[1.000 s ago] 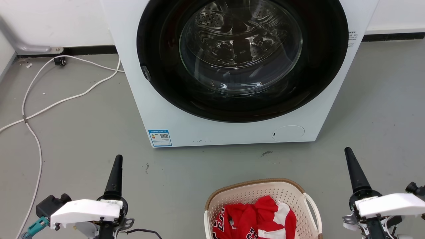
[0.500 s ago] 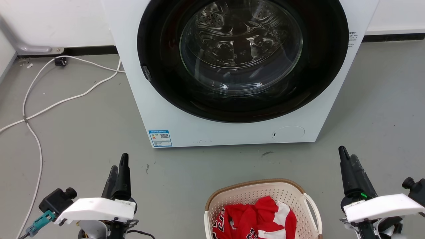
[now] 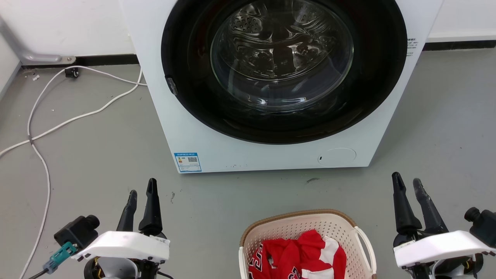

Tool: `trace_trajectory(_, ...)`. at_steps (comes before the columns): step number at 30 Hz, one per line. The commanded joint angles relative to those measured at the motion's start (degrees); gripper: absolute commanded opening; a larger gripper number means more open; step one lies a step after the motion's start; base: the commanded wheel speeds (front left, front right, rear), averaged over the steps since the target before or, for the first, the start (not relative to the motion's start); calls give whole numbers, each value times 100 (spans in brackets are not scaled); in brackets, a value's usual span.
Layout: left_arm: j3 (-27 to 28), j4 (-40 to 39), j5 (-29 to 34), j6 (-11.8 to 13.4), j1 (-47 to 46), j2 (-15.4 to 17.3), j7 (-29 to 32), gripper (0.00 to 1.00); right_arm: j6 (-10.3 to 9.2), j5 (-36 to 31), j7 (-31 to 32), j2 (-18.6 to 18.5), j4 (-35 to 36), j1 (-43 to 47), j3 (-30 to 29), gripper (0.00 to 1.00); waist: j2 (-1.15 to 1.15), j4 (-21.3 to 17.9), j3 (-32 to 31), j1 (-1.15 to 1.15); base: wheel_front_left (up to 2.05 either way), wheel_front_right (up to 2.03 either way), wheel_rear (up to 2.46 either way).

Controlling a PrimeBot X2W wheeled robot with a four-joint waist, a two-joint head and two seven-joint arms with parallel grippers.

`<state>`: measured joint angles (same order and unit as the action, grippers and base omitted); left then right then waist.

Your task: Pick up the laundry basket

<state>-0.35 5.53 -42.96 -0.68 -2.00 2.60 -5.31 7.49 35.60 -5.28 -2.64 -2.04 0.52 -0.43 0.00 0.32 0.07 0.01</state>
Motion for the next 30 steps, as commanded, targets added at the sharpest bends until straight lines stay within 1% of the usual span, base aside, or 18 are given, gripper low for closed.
trace_trajectory(1,-38,-105,196,23,2,24,-65,100,1,-224,-65,-21,113,5,13,100,0,4,-1,0,0,0,0)
trace_trajectory(13,-195,-121,1119,149,81,27,-266,100,1,-1271,-262,-24,270,116,60,100,0,21,-15,-1,0,0,0)
trace_trajectory(30,-291,-151,2117,252,142,28,-512,100,1,-2076,-508,-29,444,242,-26,100,0,50,-33,-1,0,0,0)
